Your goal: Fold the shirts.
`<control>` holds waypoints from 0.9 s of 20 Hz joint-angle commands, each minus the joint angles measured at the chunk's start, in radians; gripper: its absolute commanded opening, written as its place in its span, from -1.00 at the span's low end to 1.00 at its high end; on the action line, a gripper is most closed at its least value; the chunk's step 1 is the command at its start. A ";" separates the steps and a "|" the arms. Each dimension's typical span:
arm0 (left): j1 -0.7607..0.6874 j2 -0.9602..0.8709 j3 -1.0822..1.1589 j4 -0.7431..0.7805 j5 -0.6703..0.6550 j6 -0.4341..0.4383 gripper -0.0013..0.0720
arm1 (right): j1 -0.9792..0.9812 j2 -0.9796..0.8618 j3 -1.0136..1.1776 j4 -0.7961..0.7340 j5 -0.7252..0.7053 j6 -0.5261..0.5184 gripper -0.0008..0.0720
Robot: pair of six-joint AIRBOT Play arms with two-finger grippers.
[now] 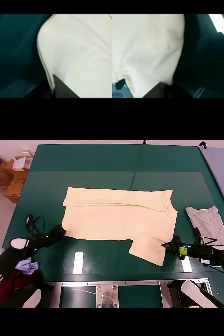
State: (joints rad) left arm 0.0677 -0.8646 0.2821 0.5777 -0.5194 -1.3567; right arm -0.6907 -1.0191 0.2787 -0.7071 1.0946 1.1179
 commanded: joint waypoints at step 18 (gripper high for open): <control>0.000 -0.449 0.844 0.461 -0.523 -0.239 -0.91 | 0.331 -0.177 0.727 -0.099 -0.053 0.349 -0.94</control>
State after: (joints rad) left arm 0.0673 -1.1618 0.9970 1.0859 -1.0554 -1.6375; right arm -0.4206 -1.0389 0.8864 -0.8379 1.1202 1.4570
